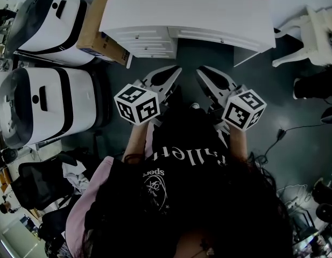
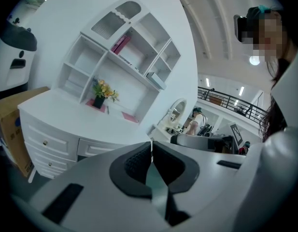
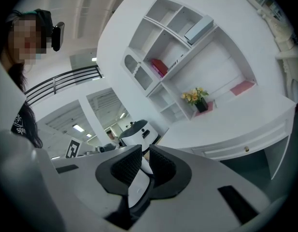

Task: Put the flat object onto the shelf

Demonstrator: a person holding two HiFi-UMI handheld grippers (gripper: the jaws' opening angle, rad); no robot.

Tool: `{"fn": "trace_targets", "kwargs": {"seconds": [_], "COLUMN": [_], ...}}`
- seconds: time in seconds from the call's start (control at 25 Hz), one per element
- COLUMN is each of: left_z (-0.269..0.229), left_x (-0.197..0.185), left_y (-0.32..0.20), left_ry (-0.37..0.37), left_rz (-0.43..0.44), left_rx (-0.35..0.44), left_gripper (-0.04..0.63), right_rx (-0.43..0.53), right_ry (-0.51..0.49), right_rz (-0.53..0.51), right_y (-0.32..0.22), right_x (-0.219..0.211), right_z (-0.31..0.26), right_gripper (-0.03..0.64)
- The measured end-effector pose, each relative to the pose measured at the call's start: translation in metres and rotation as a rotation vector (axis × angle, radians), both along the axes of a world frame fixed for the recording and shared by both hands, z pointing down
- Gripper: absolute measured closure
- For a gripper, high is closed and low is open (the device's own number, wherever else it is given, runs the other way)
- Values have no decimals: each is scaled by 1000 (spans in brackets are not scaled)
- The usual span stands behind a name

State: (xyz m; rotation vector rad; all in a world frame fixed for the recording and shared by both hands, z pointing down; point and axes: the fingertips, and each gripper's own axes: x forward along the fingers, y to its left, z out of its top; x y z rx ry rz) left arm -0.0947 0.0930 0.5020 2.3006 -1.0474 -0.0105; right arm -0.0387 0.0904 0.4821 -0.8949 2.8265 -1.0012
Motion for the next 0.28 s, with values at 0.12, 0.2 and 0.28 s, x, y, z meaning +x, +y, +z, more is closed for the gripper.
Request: {"fn": "trace_targets", "kwargs": {"seconds": [0.12, 0.2, 0.28], "left_z": [1, 0, 0], "left_x": [-2, -1, -1], "left_y": [-6, -11, -16], "left_ry": [-2, -3, -3], "left_rz": [4, 7, 11], "left_rx": [-1, -1, 1], "left_gripper": [572, 572, 572], "right_rx": [1, 3, 6], "right_ry": [8, 14, 18], "right_rz": [3, 8, 13], "right_y": [-5, -10, -15], "right_x": [-1, -1, 0], "right_z": [0, -1, -3], "right_gripper": [538, 538, 538]}}
